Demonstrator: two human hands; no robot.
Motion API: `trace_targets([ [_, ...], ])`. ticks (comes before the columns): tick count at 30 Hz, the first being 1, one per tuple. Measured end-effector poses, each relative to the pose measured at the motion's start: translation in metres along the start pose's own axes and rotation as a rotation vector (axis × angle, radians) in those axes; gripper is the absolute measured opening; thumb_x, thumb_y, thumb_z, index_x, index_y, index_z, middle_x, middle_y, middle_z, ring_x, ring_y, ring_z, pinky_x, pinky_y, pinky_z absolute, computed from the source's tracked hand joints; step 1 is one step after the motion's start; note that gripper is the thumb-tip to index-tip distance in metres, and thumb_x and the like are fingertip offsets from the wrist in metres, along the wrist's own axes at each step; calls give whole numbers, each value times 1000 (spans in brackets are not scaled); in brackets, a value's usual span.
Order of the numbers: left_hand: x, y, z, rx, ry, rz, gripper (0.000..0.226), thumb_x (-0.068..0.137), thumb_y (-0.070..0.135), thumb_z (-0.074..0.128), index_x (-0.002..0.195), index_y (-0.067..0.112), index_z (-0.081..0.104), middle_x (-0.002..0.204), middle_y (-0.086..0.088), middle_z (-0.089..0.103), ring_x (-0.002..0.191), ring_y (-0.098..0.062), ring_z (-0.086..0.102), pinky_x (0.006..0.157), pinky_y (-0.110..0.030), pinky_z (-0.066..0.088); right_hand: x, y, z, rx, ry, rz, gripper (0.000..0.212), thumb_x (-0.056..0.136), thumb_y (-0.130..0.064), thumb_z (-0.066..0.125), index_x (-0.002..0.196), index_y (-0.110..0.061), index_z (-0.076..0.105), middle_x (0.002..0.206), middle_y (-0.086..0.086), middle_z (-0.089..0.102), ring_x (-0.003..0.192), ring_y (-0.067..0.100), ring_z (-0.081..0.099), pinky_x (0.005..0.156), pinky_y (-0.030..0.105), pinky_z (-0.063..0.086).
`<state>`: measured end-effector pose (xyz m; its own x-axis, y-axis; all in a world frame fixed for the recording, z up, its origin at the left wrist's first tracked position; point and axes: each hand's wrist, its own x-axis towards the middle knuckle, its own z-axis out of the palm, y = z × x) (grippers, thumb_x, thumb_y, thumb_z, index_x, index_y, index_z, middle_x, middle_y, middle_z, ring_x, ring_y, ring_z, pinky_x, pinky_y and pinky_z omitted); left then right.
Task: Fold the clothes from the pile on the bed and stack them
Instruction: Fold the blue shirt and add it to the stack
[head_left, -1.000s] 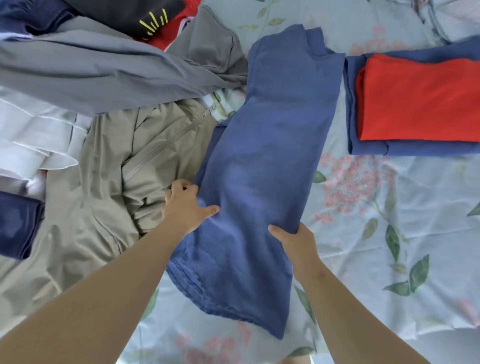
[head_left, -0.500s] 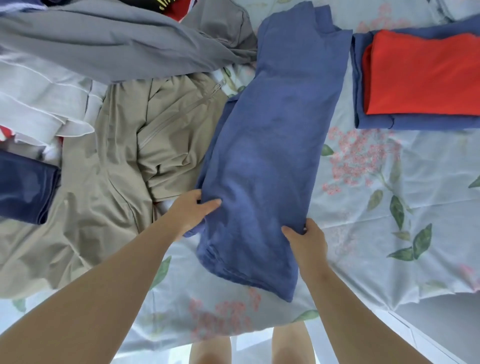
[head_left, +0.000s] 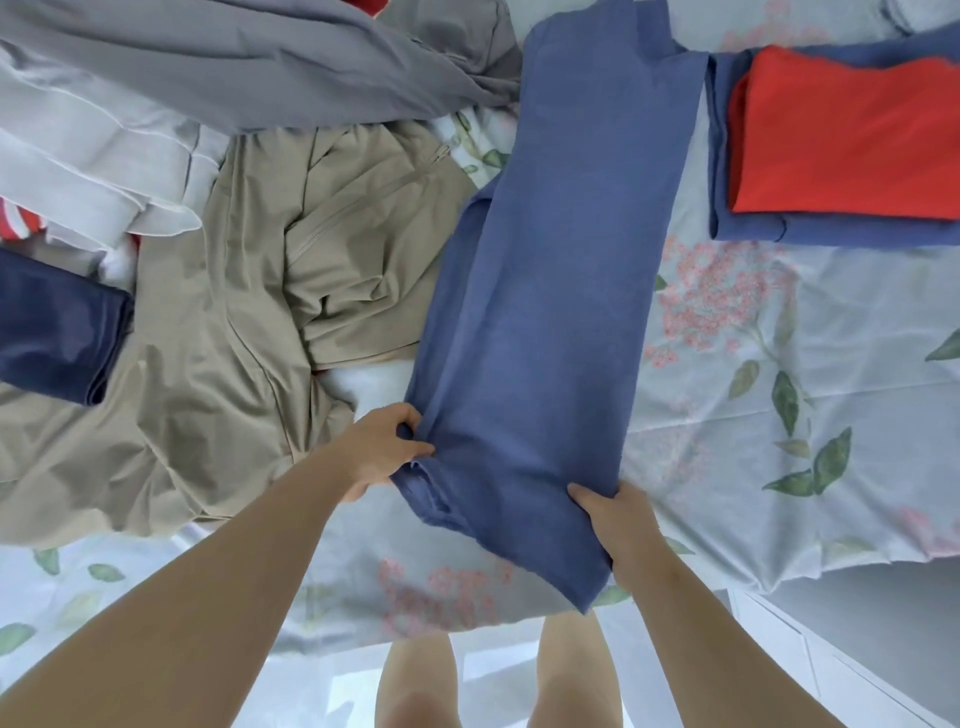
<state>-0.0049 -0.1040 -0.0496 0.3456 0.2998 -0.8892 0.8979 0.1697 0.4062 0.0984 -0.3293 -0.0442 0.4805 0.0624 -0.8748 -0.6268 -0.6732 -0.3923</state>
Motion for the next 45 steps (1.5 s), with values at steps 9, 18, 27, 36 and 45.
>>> trace_targets([
  [9,-9,23,0,-215,-86,-104,19,88,-5,56,86,14,52,88,-8,61,76,-21,59,63,-30,52,-11,-16,-23,321,-190,179,20,90,-11,56,105,-2,67,100,17,69,89,31,64,73,36,52],
  [18,-2,153,-13,-1162,38,223,15,100,6,39,91,10,50,76,-5,53,56,-11,61,53,-19,53,8,-147,-59,1142,-243,-133,28,82,-33,59,103,-18,70,95,2,73,82,18,71,71,30,57],
  [27,50,138,20,581,219,656,66,88,19,62,145,17,30,143,5,36,135,-15,33,102,-24,29,67,-140,-34,-306,49,-688,61,89,-22,60,144,-29,32,148,-7,37,134,13,35,107,35,34],
  [36,80,121,20,1148,412,942,64,58,-12,72,119,5,63,114,-12,68,102,-28,66,80,-36,53,109,-132,-41,-959,201,-986,53,73,17,55,117,-11,65,118,6,66,89,34,55,69,39,50],
  [45,46,165,17,1304,-428,423,29,86,10,44,101,23,65,90,1,66,87,-23,61,75,-36,51,77,-149,-71,-1270,-518,-434,33,83,6,43,99,-9,67,90,10,66,76,21,51,58,27,37],
])
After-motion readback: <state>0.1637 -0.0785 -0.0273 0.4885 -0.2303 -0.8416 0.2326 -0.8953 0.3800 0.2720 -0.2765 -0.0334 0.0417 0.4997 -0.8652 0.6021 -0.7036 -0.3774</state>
